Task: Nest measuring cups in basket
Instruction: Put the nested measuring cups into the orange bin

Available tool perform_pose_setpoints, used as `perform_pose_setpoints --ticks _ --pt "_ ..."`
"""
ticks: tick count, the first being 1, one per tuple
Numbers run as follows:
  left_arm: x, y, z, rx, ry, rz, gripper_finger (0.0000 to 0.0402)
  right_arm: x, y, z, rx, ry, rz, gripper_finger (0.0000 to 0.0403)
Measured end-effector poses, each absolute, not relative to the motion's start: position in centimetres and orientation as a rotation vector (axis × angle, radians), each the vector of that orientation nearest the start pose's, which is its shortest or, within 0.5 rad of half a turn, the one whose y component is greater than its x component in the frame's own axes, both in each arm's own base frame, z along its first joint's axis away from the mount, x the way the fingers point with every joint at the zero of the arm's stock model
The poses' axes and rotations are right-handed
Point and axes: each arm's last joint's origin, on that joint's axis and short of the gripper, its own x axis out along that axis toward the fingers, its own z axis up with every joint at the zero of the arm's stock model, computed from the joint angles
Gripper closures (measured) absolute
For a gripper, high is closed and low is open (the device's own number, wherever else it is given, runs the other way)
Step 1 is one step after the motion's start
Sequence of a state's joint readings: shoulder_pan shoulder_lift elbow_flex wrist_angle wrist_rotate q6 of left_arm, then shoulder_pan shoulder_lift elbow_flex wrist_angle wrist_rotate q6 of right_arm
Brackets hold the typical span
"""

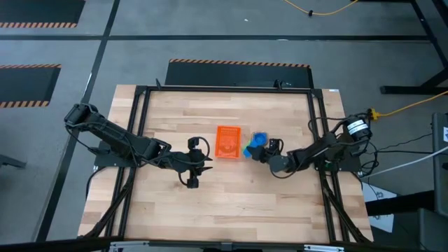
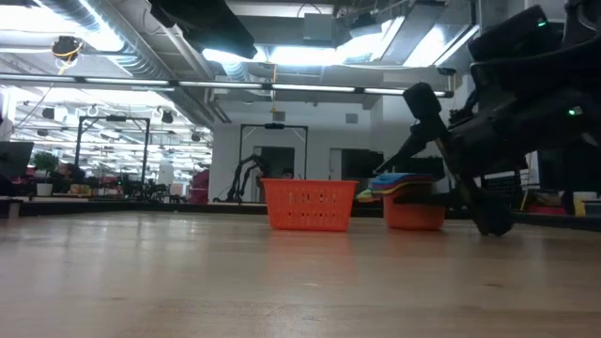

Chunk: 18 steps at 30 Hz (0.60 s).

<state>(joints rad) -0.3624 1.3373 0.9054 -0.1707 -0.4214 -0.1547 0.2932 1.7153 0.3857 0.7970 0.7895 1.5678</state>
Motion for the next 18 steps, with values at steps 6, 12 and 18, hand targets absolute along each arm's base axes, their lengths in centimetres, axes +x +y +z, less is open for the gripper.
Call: perform_pose_setpoints --ticks 6,12,18 --pt "26.99 -8.96 25.89 0.080 0.550 0.100 0.0280 24.99 5.03 9.89 1.241 -0.035 -0.716 0.0187" --pt "26.99 -8.96 25.89 0.080 0.550 0.100 0.0280 25.05 5.12 9.90 1.254 -0.012 -0.695 0.0187" --pt "26.98 -8.97 25.89 0.080 0.550 0.100 0.0280 25.04 5.11 9.89 1.252 -0.011 -0.696 0.0187"
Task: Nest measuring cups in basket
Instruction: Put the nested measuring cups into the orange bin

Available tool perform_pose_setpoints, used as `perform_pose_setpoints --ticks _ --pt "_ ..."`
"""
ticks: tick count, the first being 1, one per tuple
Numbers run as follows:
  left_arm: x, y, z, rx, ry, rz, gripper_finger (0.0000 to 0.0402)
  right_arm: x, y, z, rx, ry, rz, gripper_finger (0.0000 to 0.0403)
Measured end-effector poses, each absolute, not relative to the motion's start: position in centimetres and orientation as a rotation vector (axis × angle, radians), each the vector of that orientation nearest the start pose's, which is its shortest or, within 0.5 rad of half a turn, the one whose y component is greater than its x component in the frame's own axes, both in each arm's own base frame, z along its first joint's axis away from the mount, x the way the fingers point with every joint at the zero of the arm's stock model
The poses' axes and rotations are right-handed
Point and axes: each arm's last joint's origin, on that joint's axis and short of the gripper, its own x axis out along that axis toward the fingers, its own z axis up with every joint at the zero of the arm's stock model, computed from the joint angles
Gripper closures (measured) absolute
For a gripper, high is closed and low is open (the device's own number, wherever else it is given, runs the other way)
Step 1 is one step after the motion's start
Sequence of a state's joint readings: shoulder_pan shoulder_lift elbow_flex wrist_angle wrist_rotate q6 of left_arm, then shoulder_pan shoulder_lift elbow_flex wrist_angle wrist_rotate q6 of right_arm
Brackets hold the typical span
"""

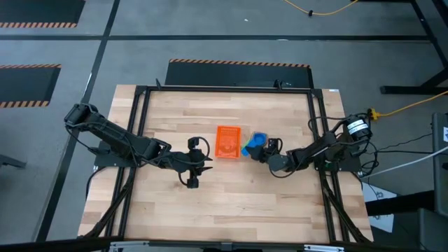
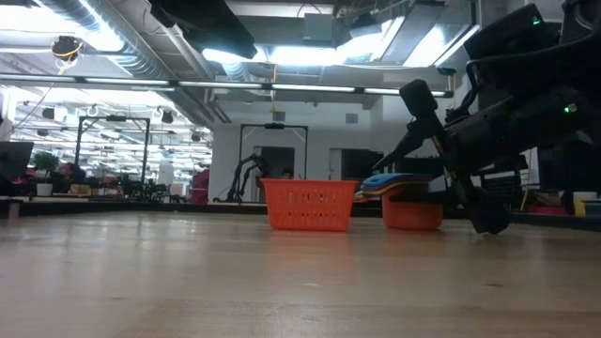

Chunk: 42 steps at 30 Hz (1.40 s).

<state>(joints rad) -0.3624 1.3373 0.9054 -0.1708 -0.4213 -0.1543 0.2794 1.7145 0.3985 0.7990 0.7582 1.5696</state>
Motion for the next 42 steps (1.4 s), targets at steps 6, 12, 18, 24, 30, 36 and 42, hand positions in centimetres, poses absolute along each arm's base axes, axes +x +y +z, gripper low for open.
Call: perform_pose_setpoints --ticks 6,12,18,24,30,36,42 --pt "27.0 -9.0 25.9 0.080 0.550 0.100 0.0280 25.0 5.1 9.9 1.250 -0.009 -0.701 0.0187" --pt "27.0 -8.9 25.9 0.086 0.550 0.099 0.0280 25.0 5.0 9.8 1.241 -0.009 -0.712 0.0187" --pt "27.0 -8.9 25.9 0.087 0.550 0.099 0.0280 24.9 5.0 9.7 1.236 -0.003 -0.717 0.0187" --pt "27.4 -8.5 26.4 0.148 0.492 0.122 0.0280 24.9 5.0 9.7 1.234 -0.002 -0.718 0.0187" --pt "28.7 -6.5 27.9 0.081 0.340 0.192 0.0280 24.9 5.0 9.7 1.234 -0.002 -0.718 0.0187" --pt "29.6 -2.9 28.4 -0.002 0.289 0.203 0.0280 24.9 5.0 9.7 1.234 -0.002 -0.718 0.0187" --pt "30.1 2.2 27.8 -0.087 0.304 0.328 0.0280 24.9 5.0 9.7 1.235 -0.002 -0.718 0.0187"
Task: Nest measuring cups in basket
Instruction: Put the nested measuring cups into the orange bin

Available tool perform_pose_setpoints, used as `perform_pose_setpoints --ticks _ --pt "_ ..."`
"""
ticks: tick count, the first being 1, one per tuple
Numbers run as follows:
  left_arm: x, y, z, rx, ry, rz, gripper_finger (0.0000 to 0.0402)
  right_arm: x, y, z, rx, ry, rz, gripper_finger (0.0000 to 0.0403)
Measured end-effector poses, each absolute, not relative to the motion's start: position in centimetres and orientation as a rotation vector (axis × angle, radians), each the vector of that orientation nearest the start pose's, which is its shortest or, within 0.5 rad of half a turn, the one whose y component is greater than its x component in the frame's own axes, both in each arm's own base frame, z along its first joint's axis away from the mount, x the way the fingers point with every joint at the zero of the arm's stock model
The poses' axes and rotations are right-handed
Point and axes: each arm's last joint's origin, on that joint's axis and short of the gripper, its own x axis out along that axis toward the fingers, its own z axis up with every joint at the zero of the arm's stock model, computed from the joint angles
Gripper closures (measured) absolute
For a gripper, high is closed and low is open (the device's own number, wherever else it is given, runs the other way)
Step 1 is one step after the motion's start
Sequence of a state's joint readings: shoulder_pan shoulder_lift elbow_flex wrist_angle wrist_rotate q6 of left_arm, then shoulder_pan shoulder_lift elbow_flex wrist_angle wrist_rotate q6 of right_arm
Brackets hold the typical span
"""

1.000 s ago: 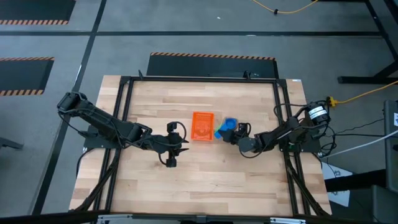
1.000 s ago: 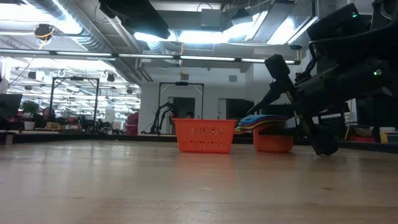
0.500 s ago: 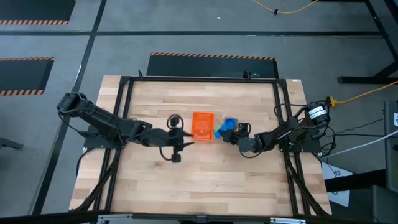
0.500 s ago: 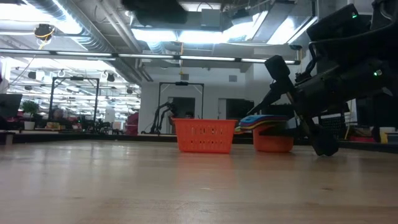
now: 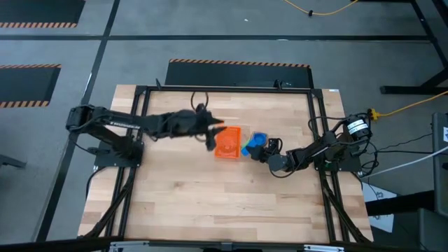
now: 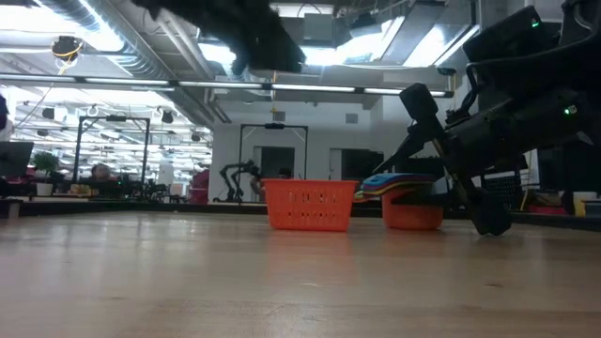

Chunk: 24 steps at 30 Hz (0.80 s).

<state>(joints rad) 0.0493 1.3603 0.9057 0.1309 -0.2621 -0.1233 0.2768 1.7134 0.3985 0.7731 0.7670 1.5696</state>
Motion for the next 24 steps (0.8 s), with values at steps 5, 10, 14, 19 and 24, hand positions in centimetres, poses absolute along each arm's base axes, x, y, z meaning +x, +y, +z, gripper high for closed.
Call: perform_pose_setpoints --ticks 5,10,14,19,24 --pt "31.6 6.2 26.0 -0.150 0.357 0.359 0.0280 24.9 5.0 9.7 1.233 -0.001 -0.719 0.0187" --pt "34.5 9.1 24.2 -0.191 0.417 0.332 0.0280 24.9 5.0 9.7 1.233 0.000 -0.720 0.0187" --pt "37.3 10.7 22.9 -0.219 0.445 0.276 0.0280 24.9 5.0 9.7 1.232 0.001 -0.721 0.0187" --pt "40.8 11.8 20.9 -0.253 0.504 0.196 0.0280 24.9 5.0 9.7 1.231 0.002 -0.722 0.0187" --pt "43.6 12.4 19.1 -0.250 0.583 0.170 0.0280 24.9 5.0 9.7 1.232 0.001 -0.721 0.0187"
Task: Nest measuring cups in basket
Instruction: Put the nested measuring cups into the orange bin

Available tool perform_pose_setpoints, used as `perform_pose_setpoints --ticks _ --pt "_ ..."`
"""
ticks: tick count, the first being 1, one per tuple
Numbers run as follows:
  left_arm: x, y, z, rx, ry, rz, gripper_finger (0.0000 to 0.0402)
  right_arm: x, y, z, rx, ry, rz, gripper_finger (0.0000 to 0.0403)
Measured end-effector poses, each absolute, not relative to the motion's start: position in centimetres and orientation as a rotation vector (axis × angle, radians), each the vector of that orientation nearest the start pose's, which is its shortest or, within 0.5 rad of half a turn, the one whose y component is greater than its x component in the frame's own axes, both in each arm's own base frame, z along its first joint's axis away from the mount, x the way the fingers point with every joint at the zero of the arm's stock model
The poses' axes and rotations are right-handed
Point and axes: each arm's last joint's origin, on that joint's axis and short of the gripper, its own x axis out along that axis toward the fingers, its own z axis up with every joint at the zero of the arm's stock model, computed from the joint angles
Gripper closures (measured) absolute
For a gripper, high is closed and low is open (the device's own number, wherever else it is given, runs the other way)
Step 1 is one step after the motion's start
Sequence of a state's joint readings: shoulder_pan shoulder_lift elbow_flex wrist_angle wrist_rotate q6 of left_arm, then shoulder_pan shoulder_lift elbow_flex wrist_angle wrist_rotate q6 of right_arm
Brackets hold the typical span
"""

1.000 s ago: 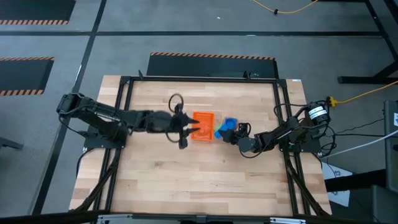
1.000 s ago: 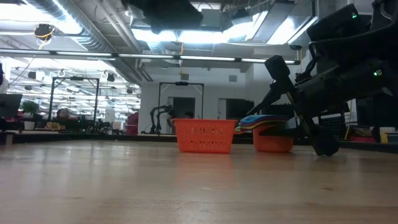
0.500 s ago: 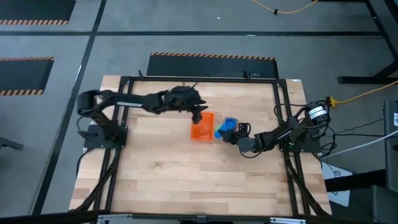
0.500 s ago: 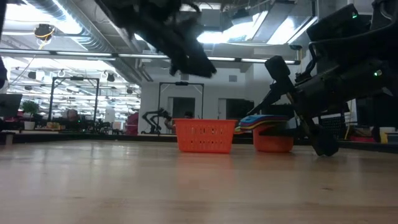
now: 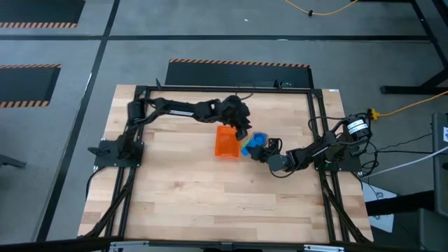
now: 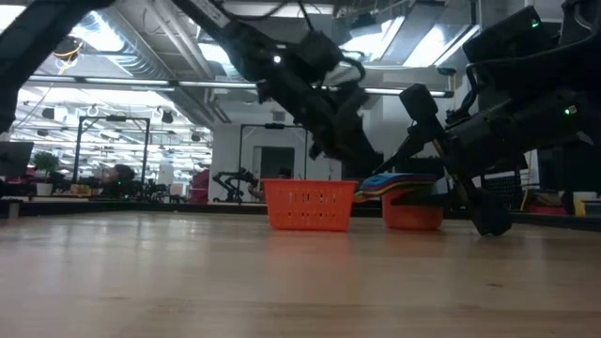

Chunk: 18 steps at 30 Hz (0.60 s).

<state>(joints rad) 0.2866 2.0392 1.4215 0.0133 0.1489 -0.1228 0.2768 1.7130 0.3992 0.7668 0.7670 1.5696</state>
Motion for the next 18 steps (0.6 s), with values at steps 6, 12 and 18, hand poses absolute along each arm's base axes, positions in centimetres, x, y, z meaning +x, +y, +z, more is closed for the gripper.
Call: perform_pose_setpoints --ticks 6,12,18 --pt "45.3 12.0 17.1 -0.192 0.705 0.133 0.0280 24.9 5.0 9.7 1.232 0.001 -0.721 0.0187" --pt "45.7 10.8 16.3 -0.131 0.760 0.089 0.0280 24.9 5.0 9.8 1.233 -0.009 -0.721 0.0187" --pt "45.8 9.4 16.2 -0.078 0.786 0.047 0.0280 24.9 5.0 9.8 1.231 -0.028 -0.728 0.0187"
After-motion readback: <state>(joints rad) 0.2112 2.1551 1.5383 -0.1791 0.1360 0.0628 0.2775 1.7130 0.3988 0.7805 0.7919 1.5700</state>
